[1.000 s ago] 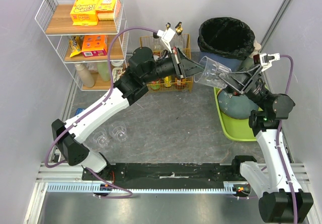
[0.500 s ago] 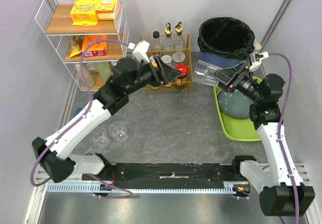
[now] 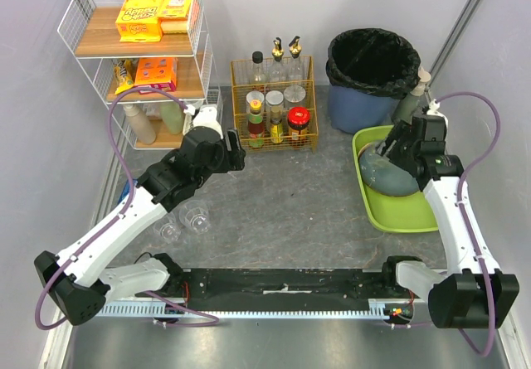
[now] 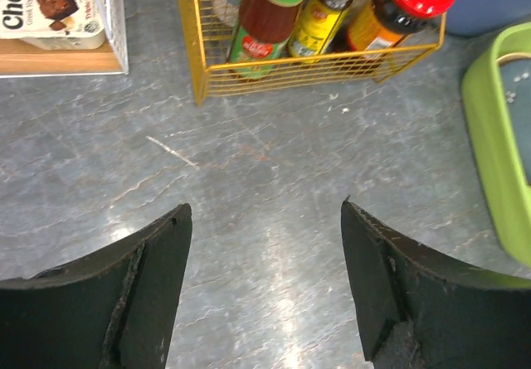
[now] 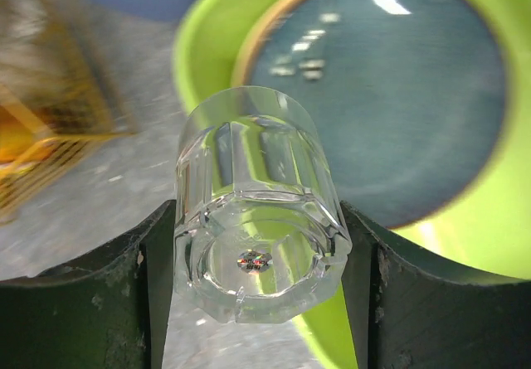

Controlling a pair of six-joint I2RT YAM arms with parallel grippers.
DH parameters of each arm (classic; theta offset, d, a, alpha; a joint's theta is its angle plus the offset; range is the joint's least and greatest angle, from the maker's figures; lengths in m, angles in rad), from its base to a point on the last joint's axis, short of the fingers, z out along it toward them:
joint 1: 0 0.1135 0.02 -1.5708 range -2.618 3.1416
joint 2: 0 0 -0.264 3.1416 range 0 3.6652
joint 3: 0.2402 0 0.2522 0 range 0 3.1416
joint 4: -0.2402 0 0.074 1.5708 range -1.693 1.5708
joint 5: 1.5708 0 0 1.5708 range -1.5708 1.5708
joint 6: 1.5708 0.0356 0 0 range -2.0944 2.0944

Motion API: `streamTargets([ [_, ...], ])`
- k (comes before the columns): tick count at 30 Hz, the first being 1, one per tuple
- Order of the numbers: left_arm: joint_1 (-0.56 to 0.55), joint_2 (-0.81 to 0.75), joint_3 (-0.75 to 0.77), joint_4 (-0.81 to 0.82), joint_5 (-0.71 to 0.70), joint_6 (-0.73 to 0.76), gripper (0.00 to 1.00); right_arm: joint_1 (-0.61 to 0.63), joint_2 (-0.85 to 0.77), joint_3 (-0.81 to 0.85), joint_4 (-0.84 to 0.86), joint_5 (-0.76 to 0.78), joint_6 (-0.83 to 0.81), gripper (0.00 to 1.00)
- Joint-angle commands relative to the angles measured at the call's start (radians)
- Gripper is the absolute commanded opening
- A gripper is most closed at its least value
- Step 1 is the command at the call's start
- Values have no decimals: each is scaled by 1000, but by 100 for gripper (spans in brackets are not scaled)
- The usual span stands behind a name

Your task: Clear the kitchen counter

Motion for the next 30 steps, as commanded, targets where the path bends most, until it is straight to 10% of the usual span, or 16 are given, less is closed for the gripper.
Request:
streamTargets([
  [1, 0, -9, 12, -76, -69, 76, 78, -24, -29, 43, -123, 401, -59, 0],
  [8, 0, -34, -24, -98, -37, 53, 79, -70, 7, -50, -126, 636, -3, 0],
  [30, 0, 5, -11, -162, 46, 30, 79, -324, 72, -265, 18, 489, 99, 0],
])
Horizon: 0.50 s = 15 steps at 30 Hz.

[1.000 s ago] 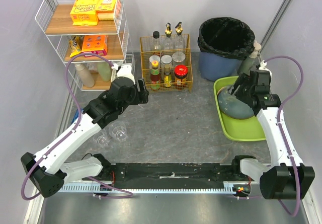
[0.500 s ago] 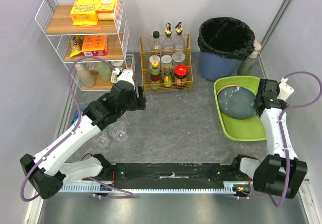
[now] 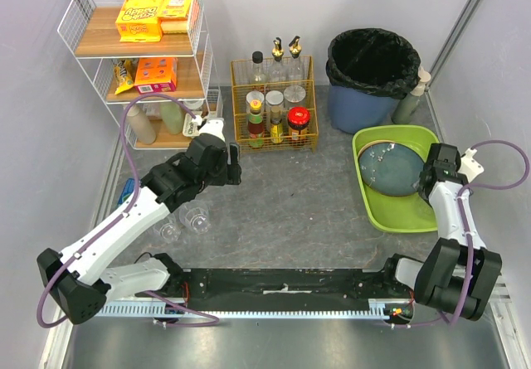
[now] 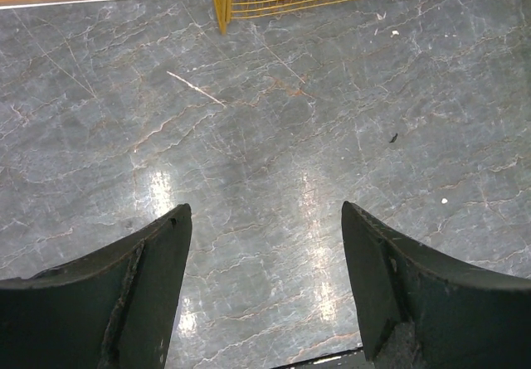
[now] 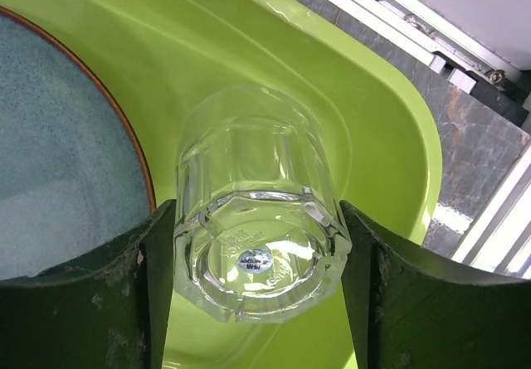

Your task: Clear the kitchen counter

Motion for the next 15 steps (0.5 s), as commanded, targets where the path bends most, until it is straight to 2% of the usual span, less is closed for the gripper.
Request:
streamTargets([
  [1, -1, -6, 22, -6, 25, -6, 79, -22, 5, -16, 90, 4, 24, 0],
  [6, 0, -15, 24, -38, 20, -12, 80, -46, 55, -18, 138, -42, -31, 13],
  [10, 0, -30, 40, -93, 5, -26, 81, -51, 75, -19, 161, -53, -44, 43],
  [15, 0, -88, 56, -145, 17, -54, 83, -51, 56, -18, 178, -48, -59, 89],
])
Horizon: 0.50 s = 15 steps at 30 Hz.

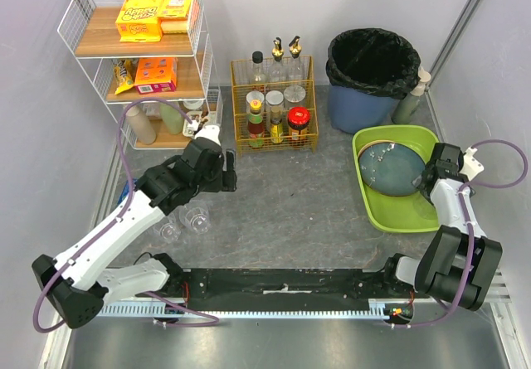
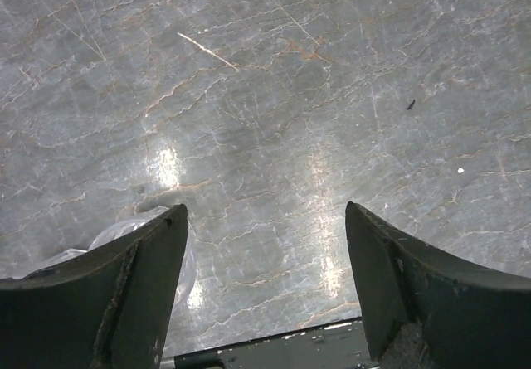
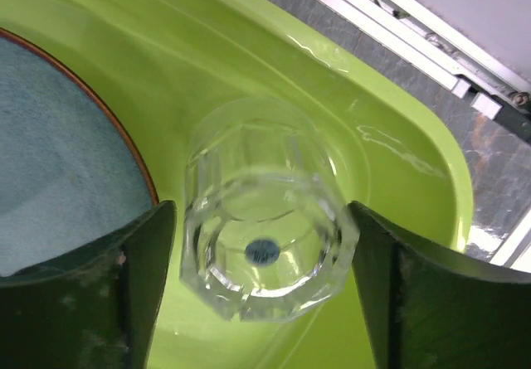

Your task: Clear the kitchen counter

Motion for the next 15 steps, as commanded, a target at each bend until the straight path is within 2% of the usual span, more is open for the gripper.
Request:
streamTargets([
  [1, 0, -80, 48, -46, 4, -43, 83, -4, -20, 8, 59, -8, -16, 98],
  [10, -1, -101, 131, -255, -78, -91, 83, 0, -150, 104, 7, -81, -82, 98],
  [15, 0, -120, 139, -351, -47, -178, 82, 77, -180, 176, 1, -199, -123, 98],
])
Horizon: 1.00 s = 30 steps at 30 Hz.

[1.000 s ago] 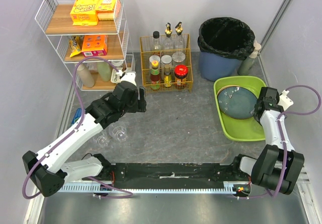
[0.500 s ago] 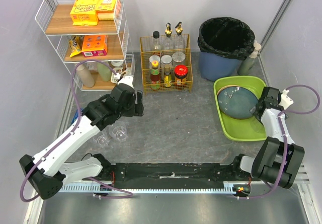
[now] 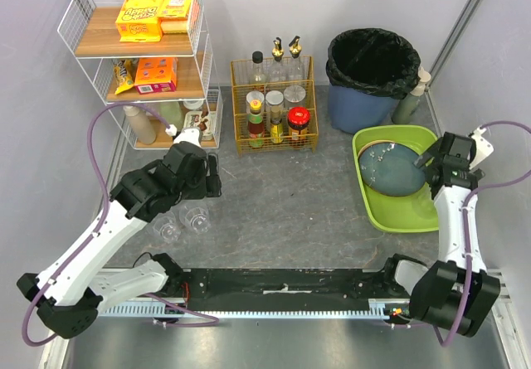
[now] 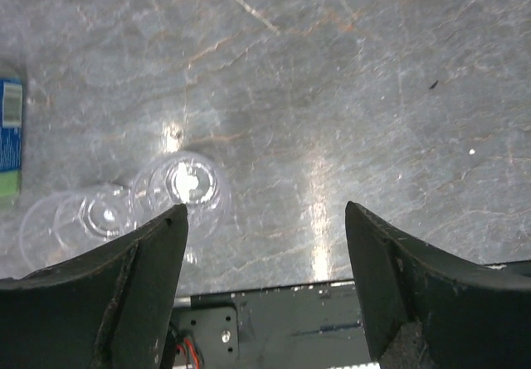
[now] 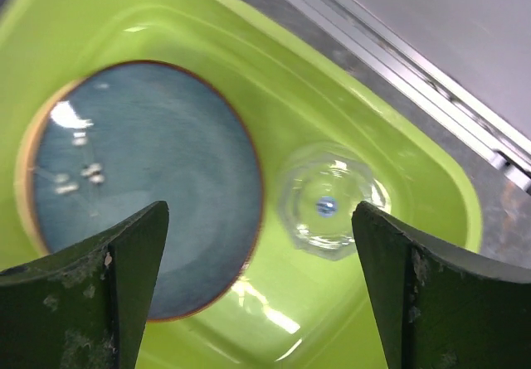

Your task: Clear the kitchen counter

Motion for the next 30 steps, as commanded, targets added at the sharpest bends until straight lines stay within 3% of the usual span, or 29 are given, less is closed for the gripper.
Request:
streamTargets([
  [1, 0, -29, 39, -136, 26, -109, 81, 87, -23, 107, 0, -128, -68, 98],
  [6, 0, -45, -24, -166, 39, -152, 80, 228, -23, 136, 9, -287, -93, 98],
  [14, -1, 116, -177, -38, -20, -188, 74, 269, -84, 124, 40, -507, -79, 98],
  [23, 17, 247, -274, 131, -18, -208, 61, 269, -90, 112, 25, -515, -90, 97],
  [30, 65, 224, -361, 222, 42, -185, 45, 269, -92, 105, 23, -525, -87, 98],
])
